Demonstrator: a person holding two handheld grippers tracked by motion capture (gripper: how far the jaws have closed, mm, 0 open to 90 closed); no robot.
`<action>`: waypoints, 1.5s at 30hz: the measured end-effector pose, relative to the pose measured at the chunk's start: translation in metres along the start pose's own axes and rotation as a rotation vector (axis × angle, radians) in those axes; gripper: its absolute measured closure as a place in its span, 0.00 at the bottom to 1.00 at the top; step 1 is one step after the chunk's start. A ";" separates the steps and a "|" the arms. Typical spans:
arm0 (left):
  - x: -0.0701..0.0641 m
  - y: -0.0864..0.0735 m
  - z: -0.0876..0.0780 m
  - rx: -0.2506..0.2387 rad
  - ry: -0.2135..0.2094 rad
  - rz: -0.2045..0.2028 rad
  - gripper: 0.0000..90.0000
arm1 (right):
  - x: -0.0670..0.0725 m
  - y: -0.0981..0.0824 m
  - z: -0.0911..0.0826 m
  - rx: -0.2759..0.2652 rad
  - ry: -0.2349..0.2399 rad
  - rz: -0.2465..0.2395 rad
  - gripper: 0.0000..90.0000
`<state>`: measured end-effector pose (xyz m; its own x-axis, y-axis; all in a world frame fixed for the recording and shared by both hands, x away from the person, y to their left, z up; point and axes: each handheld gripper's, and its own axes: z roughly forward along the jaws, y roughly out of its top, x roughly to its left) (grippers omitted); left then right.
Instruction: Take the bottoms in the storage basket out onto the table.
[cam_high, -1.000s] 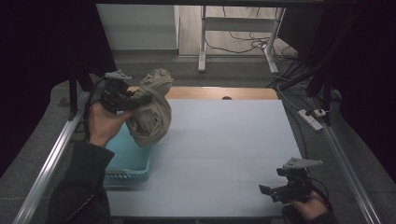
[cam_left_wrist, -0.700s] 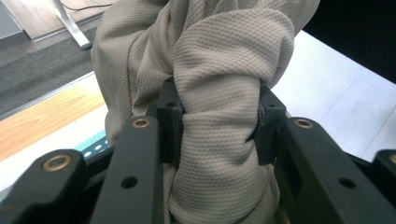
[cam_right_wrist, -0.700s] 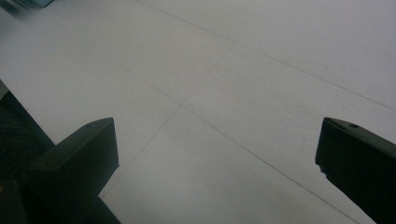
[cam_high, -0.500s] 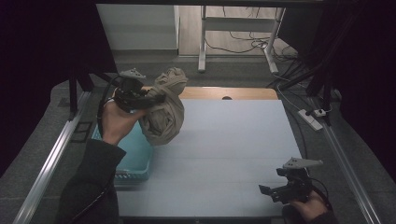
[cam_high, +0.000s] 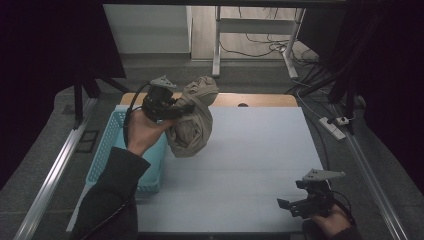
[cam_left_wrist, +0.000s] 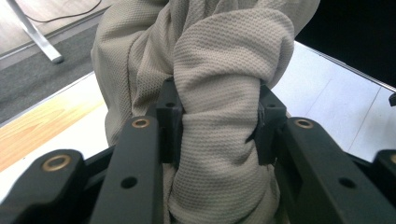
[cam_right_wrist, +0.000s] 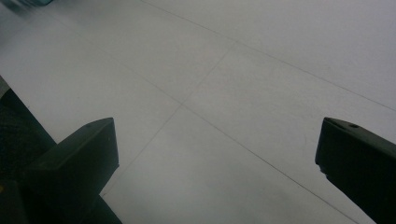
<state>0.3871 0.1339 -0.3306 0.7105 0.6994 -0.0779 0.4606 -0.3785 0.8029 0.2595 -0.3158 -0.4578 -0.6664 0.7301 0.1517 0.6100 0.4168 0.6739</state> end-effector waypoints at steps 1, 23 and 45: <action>-0.001 0.001 0.003 0.000 -0.004 0.002 0.70 | 0.000 0.000 0.000 0.000 0.000 0.000 0.00; -0.019 -0.004 0.058 0.040 -0.036 0.033 0.70 | 0.001 0.000 0.000 -0.002 0.003 -0.007 0.00; -0.035 -0.023 0.116 0.111 -0.038 0.036 0.69 | 0.001 0.000 -0.001 -0.004 0.005 -0.012 0.00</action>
<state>0.4128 0.0480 -0.4147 0.7462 0.6615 -0.0746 0.4892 -0.4689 0.7354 0.2586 -0.3158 -0.4576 -0.6755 0.7226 0.1469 0.6003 0.4232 0.6786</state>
